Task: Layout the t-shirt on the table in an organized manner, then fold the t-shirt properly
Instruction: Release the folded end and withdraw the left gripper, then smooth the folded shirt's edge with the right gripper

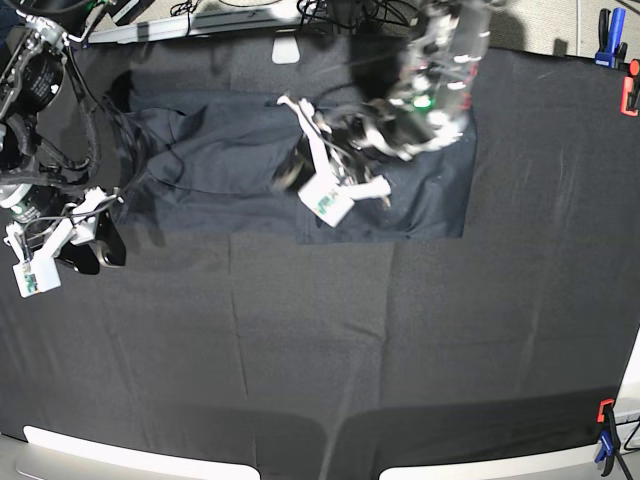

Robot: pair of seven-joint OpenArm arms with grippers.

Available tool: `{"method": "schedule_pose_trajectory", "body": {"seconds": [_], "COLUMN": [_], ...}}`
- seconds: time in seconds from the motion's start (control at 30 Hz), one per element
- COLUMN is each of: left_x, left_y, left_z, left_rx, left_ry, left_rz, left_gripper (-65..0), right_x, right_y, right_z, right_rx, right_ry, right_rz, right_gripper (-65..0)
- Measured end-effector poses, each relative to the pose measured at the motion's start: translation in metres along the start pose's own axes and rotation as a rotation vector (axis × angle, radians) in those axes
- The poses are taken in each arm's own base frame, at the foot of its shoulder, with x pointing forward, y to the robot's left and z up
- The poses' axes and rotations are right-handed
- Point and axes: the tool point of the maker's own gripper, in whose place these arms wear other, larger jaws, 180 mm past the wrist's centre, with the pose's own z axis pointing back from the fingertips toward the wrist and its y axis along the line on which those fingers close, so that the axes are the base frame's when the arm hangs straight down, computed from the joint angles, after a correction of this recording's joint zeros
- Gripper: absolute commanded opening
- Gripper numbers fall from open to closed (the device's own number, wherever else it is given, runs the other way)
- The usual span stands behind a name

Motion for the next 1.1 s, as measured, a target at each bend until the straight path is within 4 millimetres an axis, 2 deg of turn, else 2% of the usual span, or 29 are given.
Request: {"method": "schedule_pose_trajectory", "body": {"seconds": [0.07,0.13,0.17,0.23,0.27,0.33,0.43,0.53,0.67,0.77,0.9,0.97,1.1], "left_x": [0.033,0.058,0.064,0.069,0.068,0.06,0.048,0.04,0.028,0.018,0.01,0.007,0.009], "left_y": [-0.005,-0.005,-0.003,0.015,0.028,0.053,0.084,0.114,0.142,0.153,0.161,0.164,0.163], "left_z": [0.017,0.036,0.044,0.059,0.065,0.077,0.1,0.127,0.163,0.186,0.205,0.211,0.21], "left_rx": [-0.004,0.01,0.025,0.103,0.148,0.224,0.332,0.436,0.547,0.594,0.636,0.657,0.647], "left_ry": [-0.09,-0.14,-0.145,-0.139,-0.131,-0.098,-0.072,-0.07,-0.079,-0.062,-0.056,-0.048,-0.062], "left_rz": [-0.05,-0.13,-0.164,-0.172,-0.175,-0.179,-0.147,-0.095,-0.02,-0.005,0.01,0.013,0.02], "left_gripper": [-55.0,-55.0,-55.0,-55.0,-55.0,-54.1,-46.0,-36.8,-35.3,-35.3,-35.3,-35.3,-35.3], "right_x": [-0.001,-0.004,-0.008,-0.02,-0.027,-0.041,-0.055,-0.061,-0.073,-0.104,-0.143,-0.159,-0.183], "right_y": [0.0,0.0,0.0,-0.002,-0.002,-0.006,-0.016,-0.03,-0.042,-0.049,-0.049,-0.046,-0.034], "right_z": [0.0,0.001,0.002,0.006,0.008,0.014,0.026,0.039,0.044,0.037,0.028,0.026,0.018], "right_rx": [0.0,0.0,0.0,-0.002,-0.001,-0.007,-0.036,-0.08,-0.08,-0.057,0.005,0.033,0.087], "right_ry": [0.002,0.013,0.025,0.064,0.089,0.139,0.189,0.202,0.187,0.236,0.279,0.29,0.328], "right_rz": [0.0,0.002,0.004,0.012,0.018,0.035,0.041,0.027,-0.095,-0.219,-0.379,-0.453,-0.549], "right_gripper": [-41.3,-41.3,-41.3,-41.2,-40.3,-33.5,-24.0,-23.4,-23.4,-23.4,-23.4,-23.4,-23.4]}}
